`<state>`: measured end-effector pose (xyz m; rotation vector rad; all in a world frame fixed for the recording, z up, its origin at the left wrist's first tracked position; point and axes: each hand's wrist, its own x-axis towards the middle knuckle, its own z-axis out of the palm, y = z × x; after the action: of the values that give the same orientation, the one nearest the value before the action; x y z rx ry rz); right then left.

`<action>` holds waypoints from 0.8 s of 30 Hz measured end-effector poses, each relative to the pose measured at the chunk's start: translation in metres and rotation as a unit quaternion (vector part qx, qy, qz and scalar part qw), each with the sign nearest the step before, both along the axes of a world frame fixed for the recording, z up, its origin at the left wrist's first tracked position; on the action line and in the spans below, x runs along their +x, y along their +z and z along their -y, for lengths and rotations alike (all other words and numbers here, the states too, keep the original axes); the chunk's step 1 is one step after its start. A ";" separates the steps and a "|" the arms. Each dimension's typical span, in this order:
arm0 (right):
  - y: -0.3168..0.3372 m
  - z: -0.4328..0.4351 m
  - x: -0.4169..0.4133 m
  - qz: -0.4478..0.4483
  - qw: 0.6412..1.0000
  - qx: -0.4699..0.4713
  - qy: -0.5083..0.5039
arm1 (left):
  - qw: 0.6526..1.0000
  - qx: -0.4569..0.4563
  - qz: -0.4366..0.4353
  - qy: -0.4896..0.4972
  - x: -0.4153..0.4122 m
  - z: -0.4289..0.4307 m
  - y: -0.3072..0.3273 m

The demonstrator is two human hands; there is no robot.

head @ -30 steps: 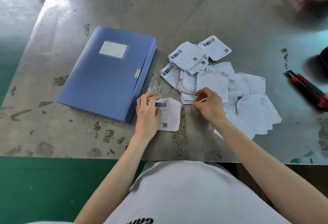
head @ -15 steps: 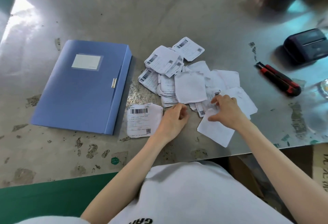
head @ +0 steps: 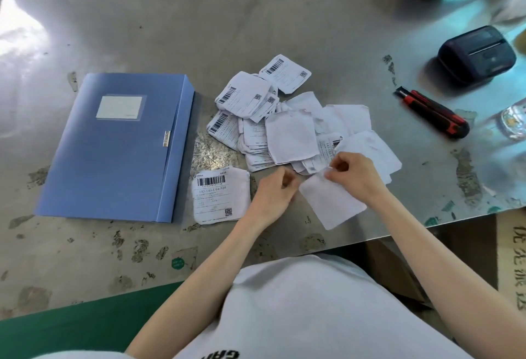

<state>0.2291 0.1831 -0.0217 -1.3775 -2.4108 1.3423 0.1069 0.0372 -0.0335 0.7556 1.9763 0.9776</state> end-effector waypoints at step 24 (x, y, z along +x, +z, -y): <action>0.031 0.048 -0.040 -0.267 0.890 -0.362 -0.065 | 0.838 0.203 0.496 0.099 -0.020 0.009 0.032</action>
<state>0.1887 0.1354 0.0097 -1.0124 -1.4803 2.3280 0.0867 0.0284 -0.0017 0.1409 0.9406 1.5368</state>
